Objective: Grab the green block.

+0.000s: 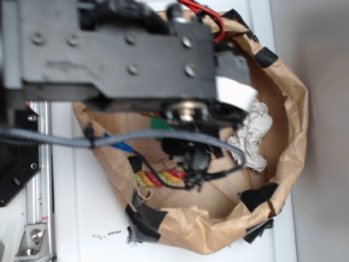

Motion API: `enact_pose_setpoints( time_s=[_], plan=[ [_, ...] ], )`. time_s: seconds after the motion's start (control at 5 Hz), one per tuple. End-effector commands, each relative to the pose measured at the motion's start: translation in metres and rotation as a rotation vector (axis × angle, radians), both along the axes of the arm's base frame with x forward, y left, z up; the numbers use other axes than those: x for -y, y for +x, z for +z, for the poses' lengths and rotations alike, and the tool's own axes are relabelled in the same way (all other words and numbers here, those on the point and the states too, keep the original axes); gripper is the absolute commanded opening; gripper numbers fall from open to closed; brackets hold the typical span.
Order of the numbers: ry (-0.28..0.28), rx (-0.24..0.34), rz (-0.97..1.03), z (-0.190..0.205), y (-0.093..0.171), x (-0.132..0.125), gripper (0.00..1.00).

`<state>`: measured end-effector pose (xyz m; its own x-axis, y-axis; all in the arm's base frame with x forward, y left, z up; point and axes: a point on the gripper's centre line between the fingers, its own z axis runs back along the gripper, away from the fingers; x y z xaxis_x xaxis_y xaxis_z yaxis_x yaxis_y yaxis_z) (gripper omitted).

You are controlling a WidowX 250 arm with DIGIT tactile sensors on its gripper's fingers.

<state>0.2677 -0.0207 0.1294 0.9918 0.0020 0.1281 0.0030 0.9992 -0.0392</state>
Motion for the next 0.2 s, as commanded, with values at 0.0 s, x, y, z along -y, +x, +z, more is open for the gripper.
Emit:
enact_pose_setpoints(
  time_s=[0.0],
  plan=[
    [-0.051, 0.044, 0.047, 0.0097, 0.0030, 0.0124, 0.00]
  ],
)
